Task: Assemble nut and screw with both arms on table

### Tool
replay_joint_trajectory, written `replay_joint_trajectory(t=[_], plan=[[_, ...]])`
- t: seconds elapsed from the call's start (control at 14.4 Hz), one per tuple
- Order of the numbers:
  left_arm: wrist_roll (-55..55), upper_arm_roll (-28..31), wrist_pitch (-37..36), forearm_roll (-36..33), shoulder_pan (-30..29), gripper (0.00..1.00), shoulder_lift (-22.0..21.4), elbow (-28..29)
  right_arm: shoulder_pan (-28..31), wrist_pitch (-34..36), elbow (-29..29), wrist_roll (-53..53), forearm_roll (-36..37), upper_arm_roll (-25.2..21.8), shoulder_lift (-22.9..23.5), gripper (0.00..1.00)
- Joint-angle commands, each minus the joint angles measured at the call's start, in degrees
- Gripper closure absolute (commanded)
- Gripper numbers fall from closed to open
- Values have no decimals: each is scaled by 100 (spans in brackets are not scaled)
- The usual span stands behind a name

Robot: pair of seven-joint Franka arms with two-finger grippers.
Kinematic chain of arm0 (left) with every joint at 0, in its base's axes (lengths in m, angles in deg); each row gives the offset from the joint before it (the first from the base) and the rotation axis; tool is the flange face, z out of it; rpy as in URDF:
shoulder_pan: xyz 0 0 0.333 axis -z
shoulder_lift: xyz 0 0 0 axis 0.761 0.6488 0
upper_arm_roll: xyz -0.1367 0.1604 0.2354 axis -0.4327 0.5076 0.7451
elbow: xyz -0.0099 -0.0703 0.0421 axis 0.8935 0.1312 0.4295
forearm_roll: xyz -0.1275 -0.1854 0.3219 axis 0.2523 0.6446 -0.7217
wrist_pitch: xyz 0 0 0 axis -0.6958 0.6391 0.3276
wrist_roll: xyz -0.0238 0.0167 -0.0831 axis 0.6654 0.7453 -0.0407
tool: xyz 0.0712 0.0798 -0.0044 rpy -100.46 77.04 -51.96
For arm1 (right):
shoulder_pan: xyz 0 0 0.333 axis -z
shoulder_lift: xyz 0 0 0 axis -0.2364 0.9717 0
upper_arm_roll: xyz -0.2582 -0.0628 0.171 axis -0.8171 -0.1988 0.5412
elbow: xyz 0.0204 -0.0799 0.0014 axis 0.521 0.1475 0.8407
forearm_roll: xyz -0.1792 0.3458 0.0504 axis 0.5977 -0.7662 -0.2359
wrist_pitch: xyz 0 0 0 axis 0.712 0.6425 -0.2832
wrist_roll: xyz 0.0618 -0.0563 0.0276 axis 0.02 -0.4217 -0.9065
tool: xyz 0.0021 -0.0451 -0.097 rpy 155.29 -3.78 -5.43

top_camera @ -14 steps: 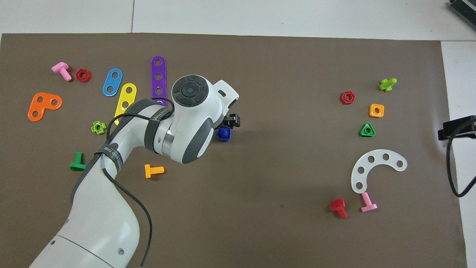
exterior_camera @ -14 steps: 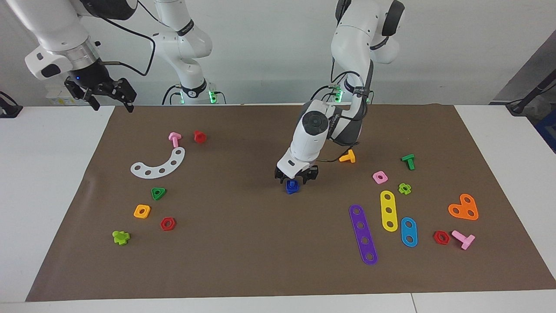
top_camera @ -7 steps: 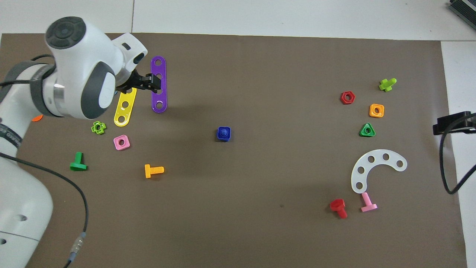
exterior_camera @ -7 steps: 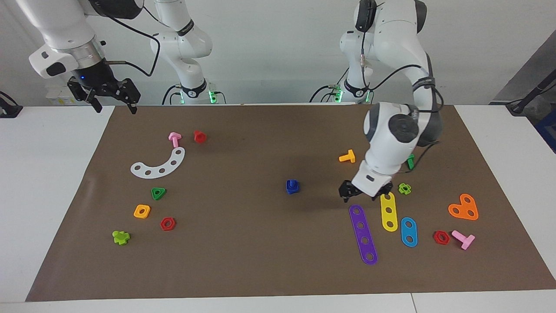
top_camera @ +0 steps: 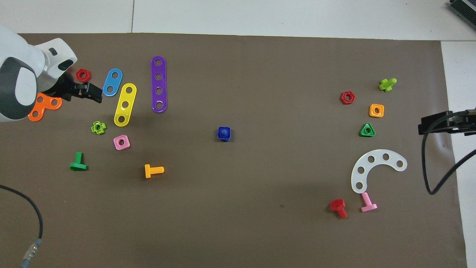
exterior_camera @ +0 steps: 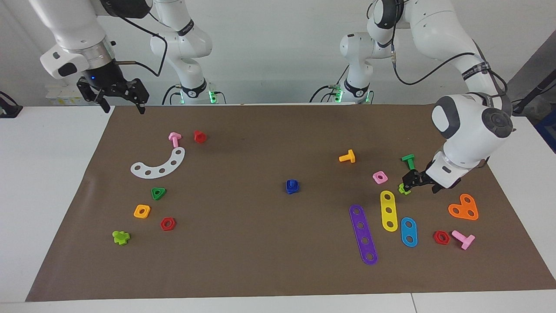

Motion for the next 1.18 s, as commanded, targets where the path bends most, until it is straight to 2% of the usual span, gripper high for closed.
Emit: replay_joint_trajectory(t=[0.0,0.35,0.56,0.76,1.11], plan=[[0,-17,-568,-100,21,0,-714,425,-5,6,39,93,-12,31,-11,0],[-369,-25,-1333,-345,179,0,-1557,583,39,-12,74,93,-12,31,-38,0],[-413,-16,-1501,-372,127,0,-2058,662,39,-21,74,93,-12,31,-38,0],[-607,-25,-1625,-635,162,0,-2279,662,30,-12,66,111,-12,31,-38,0],[-774,-34,-1598,-645,179,0,-2350,636,-5,23,57,102,-12,31,-47,0]])
